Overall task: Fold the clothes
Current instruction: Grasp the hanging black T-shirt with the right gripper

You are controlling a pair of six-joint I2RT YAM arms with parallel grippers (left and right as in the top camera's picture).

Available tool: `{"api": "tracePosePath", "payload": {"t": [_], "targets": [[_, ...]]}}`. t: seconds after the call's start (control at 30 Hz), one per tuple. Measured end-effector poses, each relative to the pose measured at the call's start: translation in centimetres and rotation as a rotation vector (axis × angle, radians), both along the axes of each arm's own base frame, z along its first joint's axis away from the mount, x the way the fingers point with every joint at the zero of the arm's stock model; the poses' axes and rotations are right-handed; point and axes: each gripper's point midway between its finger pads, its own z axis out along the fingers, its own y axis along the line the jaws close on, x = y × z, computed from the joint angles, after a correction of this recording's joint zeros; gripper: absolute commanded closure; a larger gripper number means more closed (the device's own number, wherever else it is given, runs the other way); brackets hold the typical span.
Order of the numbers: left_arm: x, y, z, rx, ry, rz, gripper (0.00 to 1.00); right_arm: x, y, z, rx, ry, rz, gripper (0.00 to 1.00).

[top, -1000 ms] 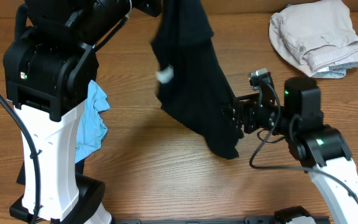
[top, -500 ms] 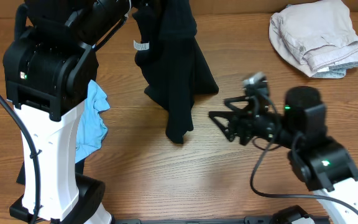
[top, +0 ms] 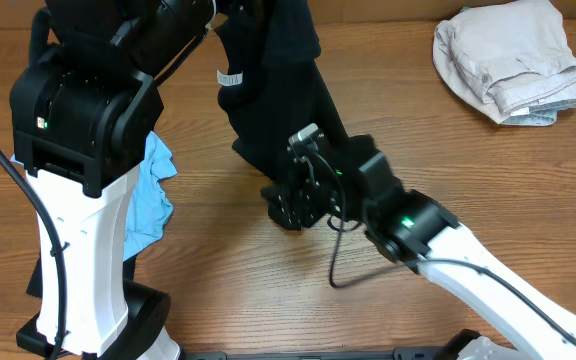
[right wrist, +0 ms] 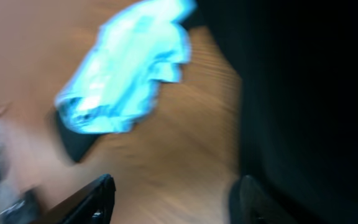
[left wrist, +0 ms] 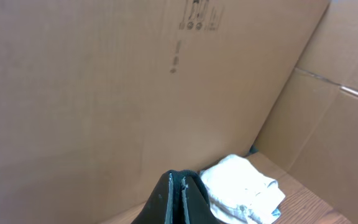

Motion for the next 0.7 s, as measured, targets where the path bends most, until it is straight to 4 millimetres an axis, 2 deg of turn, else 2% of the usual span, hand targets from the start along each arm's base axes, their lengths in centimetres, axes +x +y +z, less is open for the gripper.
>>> {"api": "tracePosePath", "payload": {"t": [0.13, 0.23, 0.43, 0.53, 0.6, 0.7], "targets": [[0.2, 0.4, -0.7, 0.012, 0.025, 0.026, 0.96, 2.9, -1.4, -3.9, -0.098, 0.04, -0.153, 0.3], [0.4, 0.7, -1.0, 0.018, 0.035, 0.047, 0.96, 4.7, -3.1, -5.5, -0.148, 0.044, -0.249, 0.3], [0.5, 1.0, -1.1, 0.022, 0.04, 0.067, 0.96, 9.0, -7.4, -4.6, -0.131, -0.004, -0.425, 0.31], [0.5, 1.0, -1.1, 0.022, 0.04, 0.067, 0.96, 9.8, -8.9, -4.5, -0.101, 0.018, -0.432, 0.35], [0.6, 1.1, -1.1, 0.023, 0.04, 0.075, 0.96, 9.8, -8.9, -4.5, -0.082, 0.035, -0.41, 0.35], [0.7, 1.4, -1.2, 0.025, 0.04, 0.093, 0.96, 8.8, -7.7, -3.7, -0.066, 0.035, -0.347, 0.34]]}}
